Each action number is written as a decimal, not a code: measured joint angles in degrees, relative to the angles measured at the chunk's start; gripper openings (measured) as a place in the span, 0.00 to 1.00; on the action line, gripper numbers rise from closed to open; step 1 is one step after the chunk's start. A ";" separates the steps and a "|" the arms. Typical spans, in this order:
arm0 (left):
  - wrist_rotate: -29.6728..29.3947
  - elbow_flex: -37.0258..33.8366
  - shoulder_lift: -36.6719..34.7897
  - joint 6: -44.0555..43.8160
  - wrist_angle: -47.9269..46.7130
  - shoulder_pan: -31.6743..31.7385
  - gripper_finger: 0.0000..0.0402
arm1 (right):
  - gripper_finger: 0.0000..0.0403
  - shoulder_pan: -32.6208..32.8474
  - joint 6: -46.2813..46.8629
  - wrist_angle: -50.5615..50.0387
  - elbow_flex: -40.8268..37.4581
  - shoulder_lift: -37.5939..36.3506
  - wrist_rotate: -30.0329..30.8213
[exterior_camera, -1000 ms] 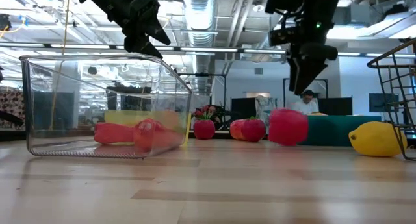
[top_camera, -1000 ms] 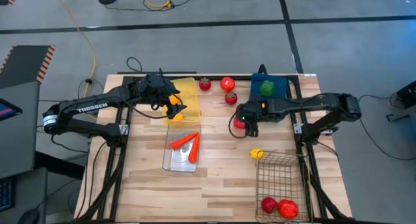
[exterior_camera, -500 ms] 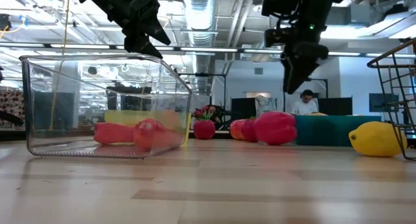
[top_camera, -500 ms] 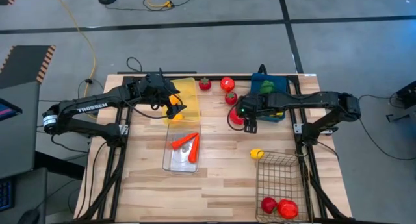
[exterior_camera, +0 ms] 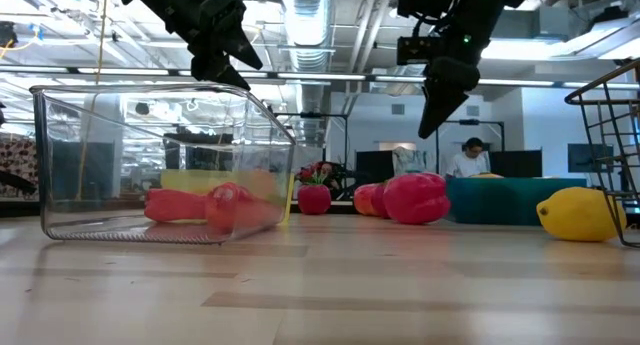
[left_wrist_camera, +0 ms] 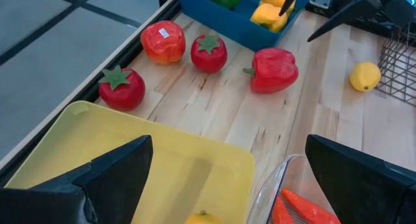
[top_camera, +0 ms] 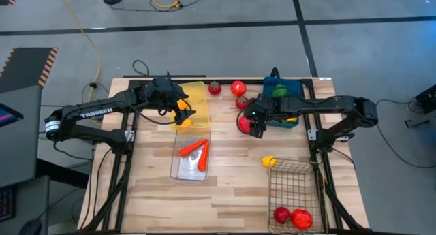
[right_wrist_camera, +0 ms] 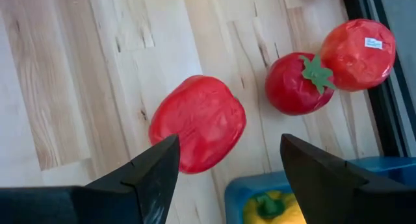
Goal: Sort produce into baskets
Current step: Put the red bell pepper into the blue bin
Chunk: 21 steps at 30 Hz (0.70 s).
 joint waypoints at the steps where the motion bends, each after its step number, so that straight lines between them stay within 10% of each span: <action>1: 0.00 0.00 0.00 0.00 0.00 0.00 0.97 | 0.72 0.00 0.00 -0.02 0.00 0.00 0.00; 21: -0.01 0.00 0.00 0.00 0.01 0.01 0.97 | 0.97 0.02 6.24 -0.06 0.00 0.00 -3.01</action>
